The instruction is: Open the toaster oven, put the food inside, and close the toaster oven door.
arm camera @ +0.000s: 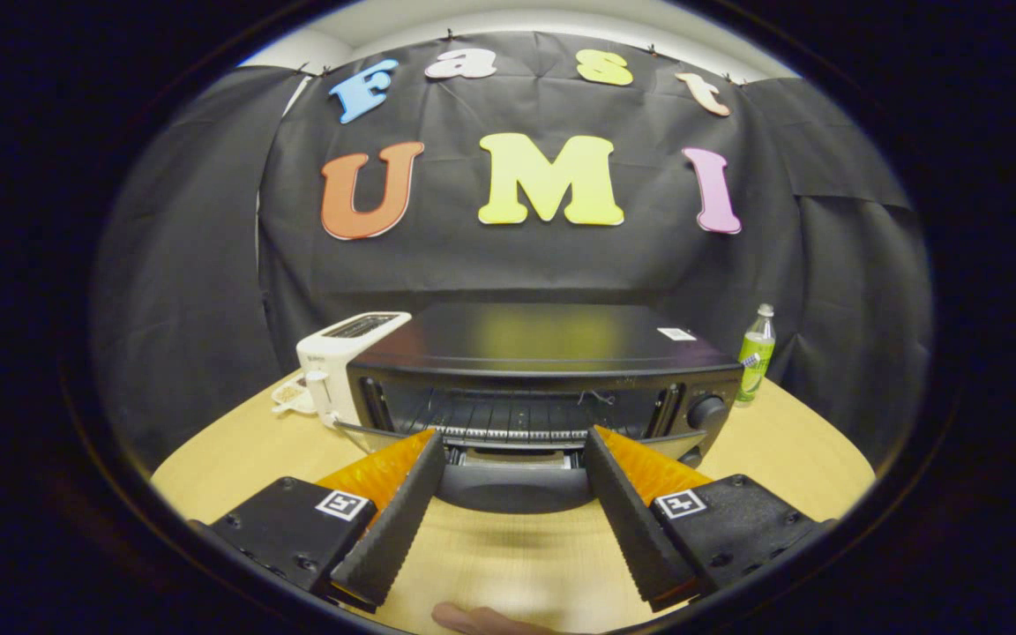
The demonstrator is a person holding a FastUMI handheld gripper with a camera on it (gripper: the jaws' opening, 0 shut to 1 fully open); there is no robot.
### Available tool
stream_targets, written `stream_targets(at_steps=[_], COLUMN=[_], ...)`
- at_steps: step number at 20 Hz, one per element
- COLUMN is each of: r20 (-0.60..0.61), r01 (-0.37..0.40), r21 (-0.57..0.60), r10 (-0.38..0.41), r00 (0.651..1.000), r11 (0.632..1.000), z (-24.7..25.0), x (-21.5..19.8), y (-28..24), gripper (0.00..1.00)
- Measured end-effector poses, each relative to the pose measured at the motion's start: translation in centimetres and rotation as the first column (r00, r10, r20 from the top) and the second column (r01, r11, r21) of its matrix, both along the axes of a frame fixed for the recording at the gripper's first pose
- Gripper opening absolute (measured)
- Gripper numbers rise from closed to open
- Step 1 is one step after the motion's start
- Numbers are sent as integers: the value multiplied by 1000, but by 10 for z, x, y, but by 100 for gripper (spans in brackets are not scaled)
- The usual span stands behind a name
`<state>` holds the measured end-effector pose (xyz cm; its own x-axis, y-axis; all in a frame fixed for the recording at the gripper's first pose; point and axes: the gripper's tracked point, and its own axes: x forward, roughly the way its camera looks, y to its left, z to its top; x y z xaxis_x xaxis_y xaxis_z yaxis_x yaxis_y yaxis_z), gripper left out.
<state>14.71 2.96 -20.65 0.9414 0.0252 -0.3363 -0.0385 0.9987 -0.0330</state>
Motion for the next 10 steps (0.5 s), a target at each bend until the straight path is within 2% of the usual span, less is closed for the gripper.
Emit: stream_targets(at_steps=[10], r20=[-141], r01=[21], r21=[-56], r10=[-29], r00=[990], r11=[998], z=[-34], x=[-42], y=[0], gripper=[100])
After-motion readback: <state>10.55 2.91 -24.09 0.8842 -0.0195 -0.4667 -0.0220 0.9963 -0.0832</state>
